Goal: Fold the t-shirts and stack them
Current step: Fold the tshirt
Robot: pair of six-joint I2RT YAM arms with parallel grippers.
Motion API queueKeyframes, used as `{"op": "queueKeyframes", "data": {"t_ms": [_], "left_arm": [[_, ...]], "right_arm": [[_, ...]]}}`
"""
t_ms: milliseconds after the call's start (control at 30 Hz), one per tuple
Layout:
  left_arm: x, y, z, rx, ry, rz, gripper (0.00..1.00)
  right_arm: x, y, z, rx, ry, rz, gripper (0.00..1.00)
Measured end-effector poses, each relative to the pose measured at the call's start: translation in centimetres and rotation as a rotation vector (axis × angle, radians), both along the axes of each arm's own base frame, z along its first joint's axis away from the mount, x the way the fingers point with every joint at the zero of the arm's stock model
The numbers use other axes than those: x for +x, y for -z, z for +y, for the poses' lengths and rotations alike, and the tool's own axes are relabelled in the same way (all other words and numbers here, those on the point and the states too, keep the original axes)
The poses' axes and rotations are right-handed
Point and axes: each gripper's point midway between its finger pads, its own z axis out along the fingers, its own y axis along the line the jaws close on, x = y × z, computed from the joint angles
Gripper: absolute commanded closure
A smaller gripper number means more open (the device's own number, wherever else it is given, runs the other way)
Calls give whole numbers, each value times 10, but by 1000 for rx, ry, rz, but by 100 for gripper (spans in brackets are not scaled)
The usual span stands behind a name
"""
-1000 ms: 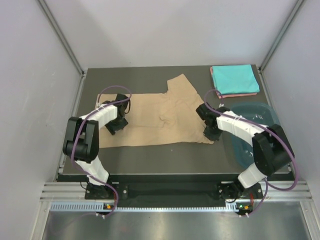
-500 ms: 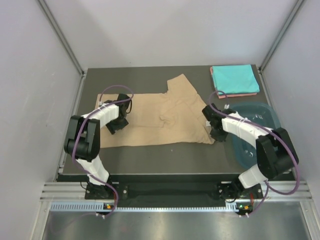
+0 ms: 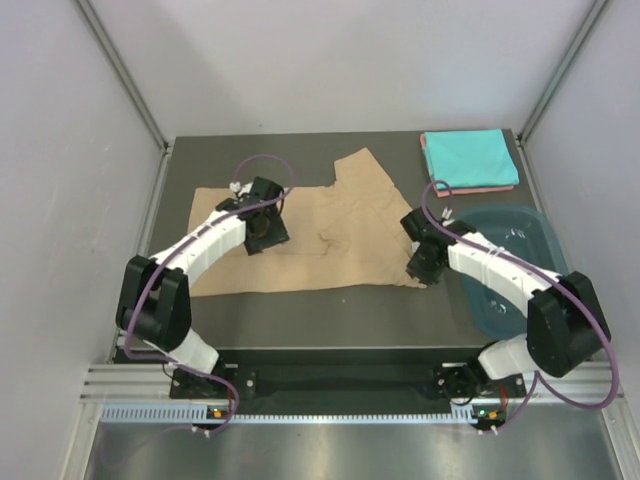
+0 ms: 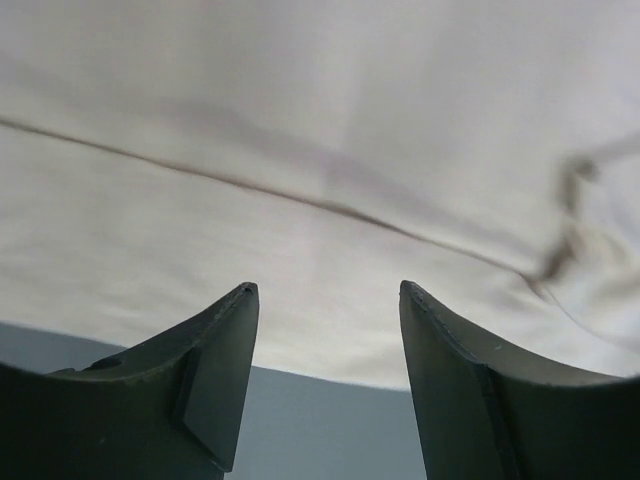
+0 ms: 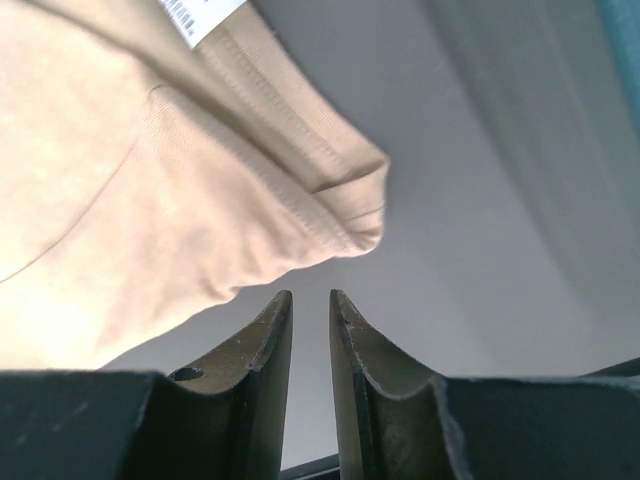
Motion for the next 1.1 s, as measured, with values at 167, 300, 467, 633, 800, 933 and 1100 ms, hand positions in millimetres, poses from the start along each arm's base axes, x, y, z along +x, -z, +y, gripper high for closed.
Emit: {"op": "queueKeyframes", "data": {"t_ms": [167, 300, 467, 633, 800, 933, 1100], "left_arm": [[-23, 19, -66, -164, 159, 24, 37], [-45, 55, -73, -153, 171, 127, 36], [-45, 67, -69, -124, 141, 145, 36], [-45, 68, -67, -97, 126, 142, 36], [-44, 68, -66, -79, 116, 133, 36], [-42, 69, -63, -59, 108, 128, 36], [-39, 69, -60, -34, 100, 130, 36]], "right_arm": [[3, 7, 9, 16, 19, 3, 78], [3, 25, 3, -28, 37, 34, 78], [-2, 42, -17, -110, 63, 54, 78], [-1, 45, -25, -143, 73, 34, 77], [1, 42, -34, -176, 81, -3, 82], [4, 38, -37, -194, 61, -24, 91], [5, 38, -41, -221, 32, -30, 93]]}}
